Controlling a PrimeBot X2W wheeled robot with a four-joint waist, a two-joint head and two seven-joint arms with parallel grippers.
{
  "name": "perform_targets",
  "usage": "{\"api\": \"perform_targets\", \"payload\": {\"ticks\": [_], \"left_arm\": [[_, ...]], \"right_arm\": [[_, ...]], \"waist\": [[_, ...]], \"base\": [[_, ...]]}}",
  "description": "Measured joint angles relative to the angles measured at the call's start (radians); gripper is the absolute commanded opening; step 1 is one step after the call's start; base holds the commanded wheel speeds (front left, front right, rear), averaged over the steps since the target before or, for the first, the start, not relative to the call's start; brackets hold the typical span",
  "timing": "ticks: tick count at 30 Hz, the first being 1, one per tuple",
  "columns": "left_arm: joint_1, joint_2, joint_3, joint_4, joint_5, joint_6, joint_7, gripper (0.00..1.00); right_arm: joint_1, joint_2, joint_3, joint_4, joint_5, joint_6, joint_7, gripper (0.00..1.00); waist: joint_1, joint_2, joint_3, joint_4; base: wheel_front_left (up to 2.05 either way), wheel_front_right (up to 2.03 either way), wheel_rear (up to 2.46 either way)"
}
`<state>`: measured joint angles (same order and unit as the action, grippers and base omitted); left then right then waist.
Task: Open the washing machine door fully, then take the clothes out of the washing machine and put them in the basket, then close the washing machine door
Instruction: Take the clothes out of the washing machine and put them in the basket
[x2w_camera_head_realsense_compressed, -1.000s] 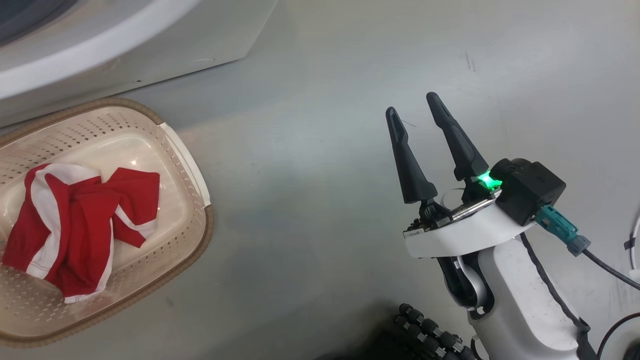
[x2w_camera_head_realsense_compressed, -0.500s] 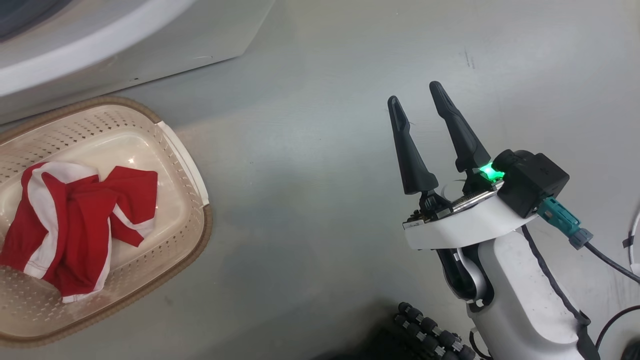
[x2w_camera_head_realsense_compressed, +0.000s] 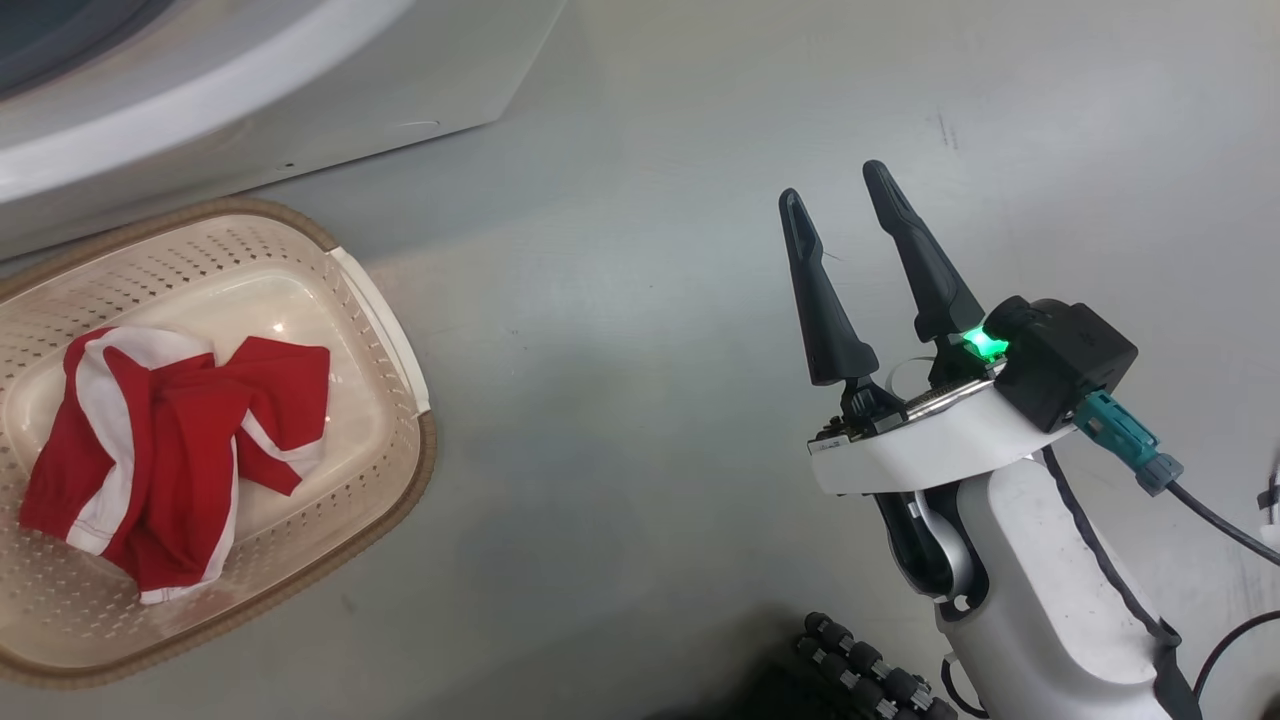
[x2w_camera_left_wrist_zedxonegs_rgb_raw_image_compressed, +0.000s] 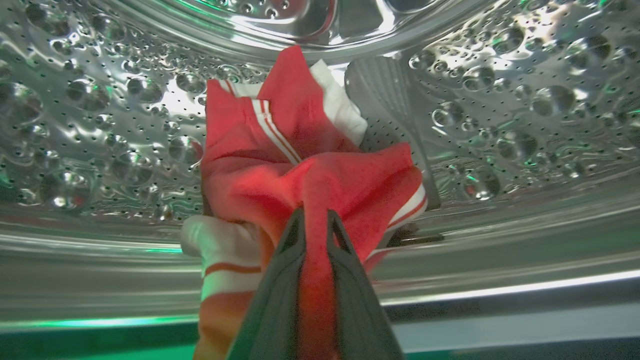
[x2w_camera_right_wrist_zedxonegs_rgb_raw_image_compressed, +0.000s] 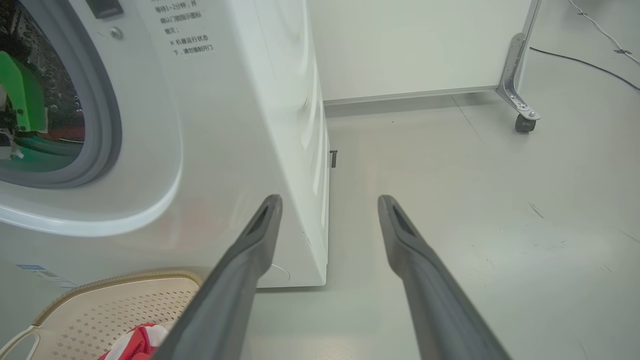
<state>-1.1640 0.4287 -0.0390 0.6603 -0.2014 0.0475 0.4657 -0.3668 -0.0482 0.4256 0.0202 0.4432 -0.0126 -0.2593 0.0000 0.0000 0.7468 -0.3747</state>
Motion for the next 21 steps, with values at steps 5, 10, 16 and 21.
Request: {"api": "perform_targets", "payload": {"ticks": [5, 10, 16, 21], "left_arm": [[0.002, -0.032, 0.016, -0.005, -0.028, -0.004, -0.076, 0.0], [0.025, -0.083, 0.04, -0.022, -0.073, -0.017, -0.174, 0.0], [0.082, -0.117, 0.047, -0.035, -0.09, -0.036, -0.292, 0.0], [0.121, -0.141, 0.04, -0.067, -0.09, -0.045, -0.388, 0.0]], "right_arm": [[0.0, 0.0, -0.002, 0.004, -0.011, 0.0, 0.0, 1.0], [0.0, -0.001, -0.015, 0.01, -0.026, 0.0, 0.0, 1.0], [0.0, -0.001, -0.024, 0.019, -0.05, 0.0, 0.0, 1.0], [0.002, -0.001, -0.031, 0.031, -0.071, 0.001, 0.0, 1.0]], "waist": [[0.0, 0.0, -0.012, 0.011], [0.0, 0.0, -0.026, 0.024], [0.0, 0.0001, -0.049, 0.043], [0.0, 0.0, -0.072, 0.061]], "base": [[0.0, 0.0, 0.0], [0.0, 0.0, 0.0], [0.0, 0.0, 0.0], [0.0, 0.0, 0.0]]}}
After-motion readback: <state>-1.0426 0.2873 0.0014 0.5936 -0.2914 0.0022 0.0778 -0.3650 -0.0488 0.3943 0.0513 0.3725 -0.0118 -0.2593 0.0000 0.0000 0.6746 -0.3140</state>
